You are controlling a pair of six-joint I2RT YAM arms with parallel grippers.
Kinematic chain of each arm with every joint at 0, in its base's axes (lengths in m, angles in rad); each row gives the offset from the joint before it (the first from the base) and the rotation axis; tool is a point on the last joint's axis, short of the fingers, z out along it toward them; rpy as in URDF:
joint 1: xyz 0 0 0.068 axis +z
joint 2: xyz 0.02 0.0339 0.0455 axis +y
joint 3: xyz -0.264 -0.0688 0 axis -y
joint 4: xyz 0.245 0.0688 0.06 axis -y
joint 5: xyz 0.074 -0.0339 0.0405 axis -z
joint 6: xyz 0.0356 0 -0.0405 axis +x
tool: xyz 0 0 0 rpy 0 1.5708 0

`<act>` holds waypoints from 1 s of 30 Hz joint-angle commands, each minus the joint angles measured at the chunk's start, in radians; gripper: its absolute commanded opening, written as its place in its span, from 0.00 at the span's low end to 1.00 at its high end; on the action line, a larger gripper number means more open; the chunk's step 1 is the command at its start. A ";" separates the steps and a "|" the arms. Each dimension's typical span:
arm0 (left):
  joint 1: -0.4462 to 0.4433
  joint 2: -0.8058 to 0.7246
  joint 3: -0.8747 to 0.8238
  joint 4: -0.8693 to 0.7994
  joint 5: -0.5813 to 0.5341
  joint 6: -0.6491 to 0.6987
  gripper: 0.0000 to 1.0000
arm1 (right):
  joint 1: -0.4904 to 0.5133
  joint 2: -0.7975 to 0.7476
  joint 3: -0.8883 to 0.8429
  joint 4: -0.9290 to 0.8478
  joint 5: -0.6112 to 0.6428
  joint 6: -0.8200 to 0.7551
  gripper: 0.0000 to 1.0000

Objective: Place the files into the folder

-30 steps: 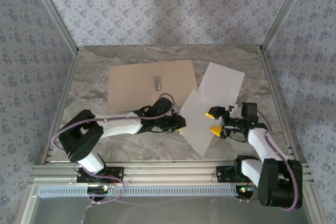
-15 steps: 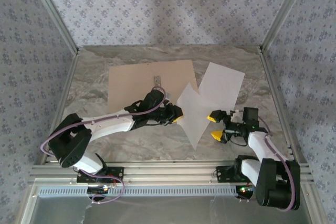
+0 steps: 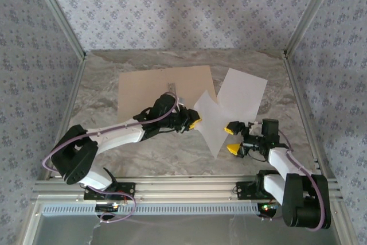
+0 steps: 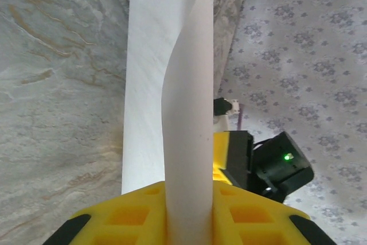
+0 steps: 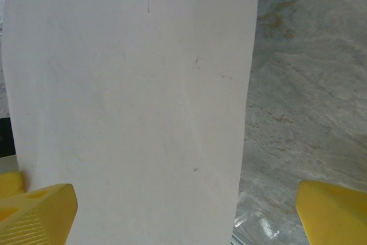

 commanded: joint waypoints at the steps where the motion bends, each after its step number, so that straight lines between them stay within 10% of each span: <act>1: 0.004 -0.043 0.035 0.052 0.019 -0.057 0.22 | 0.016 0.012 -0.017 0.112 0.022 0.085 1.00; 30: -0.002 -0.236 -0.202 0.101 0.005 -0.163 0.24 | 0.114 0.135 0.002 0.689 0.039 0.441 0.77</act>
